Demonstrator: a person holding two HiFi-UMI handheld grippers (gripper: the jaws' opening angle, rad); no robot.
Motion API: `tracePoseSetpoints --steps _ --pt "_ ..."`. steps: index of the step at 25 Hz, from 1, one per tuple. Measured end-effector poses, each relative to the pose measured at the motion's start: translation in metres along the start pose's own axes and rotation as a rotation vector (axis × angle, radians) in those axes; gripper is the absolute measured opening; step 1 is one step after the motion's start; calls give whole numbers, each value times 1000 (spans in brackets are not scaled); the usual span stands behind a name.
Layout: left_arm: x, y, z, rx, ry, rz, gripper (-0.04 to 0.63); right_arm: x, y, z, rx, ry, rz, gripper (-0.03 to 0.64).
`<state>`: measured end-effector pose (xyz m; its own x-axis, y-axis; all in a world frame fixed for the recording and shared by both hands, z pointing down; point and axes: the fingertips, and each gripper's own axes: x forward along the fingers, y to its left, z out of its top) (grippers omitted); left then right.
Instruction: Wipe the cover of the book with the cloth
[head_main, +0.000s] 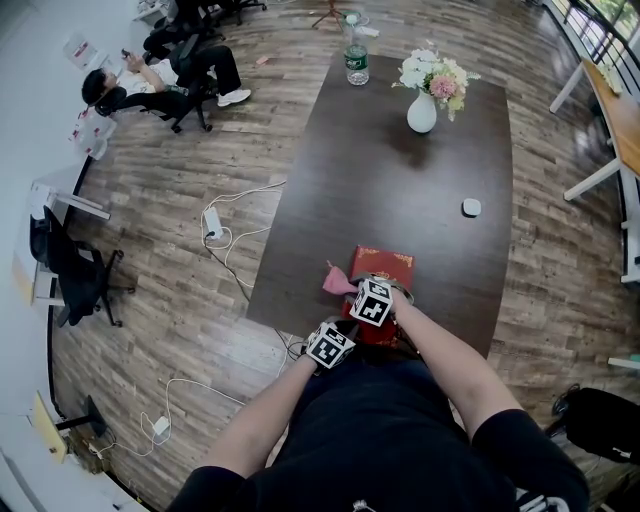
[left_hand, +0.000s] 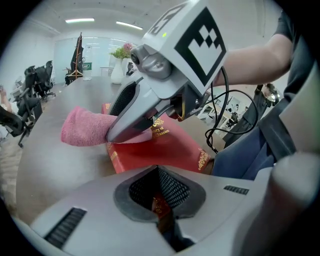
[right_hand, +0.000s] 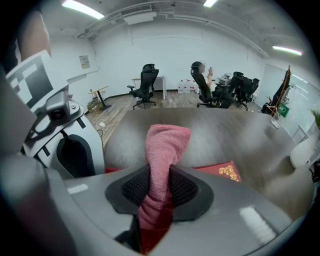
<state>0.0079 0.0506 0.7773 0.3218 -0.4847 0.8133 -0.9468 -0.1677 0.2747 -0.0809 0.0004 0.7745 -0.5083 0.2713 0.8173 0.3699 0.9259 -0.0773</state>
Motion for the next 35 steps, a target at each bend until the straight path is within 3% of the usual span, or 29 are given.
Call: tracePoseSetpoints --steps 35 --pt "-1 1 0 10 0 16 -5 -12 -1 -24 -2 18 -8 112"
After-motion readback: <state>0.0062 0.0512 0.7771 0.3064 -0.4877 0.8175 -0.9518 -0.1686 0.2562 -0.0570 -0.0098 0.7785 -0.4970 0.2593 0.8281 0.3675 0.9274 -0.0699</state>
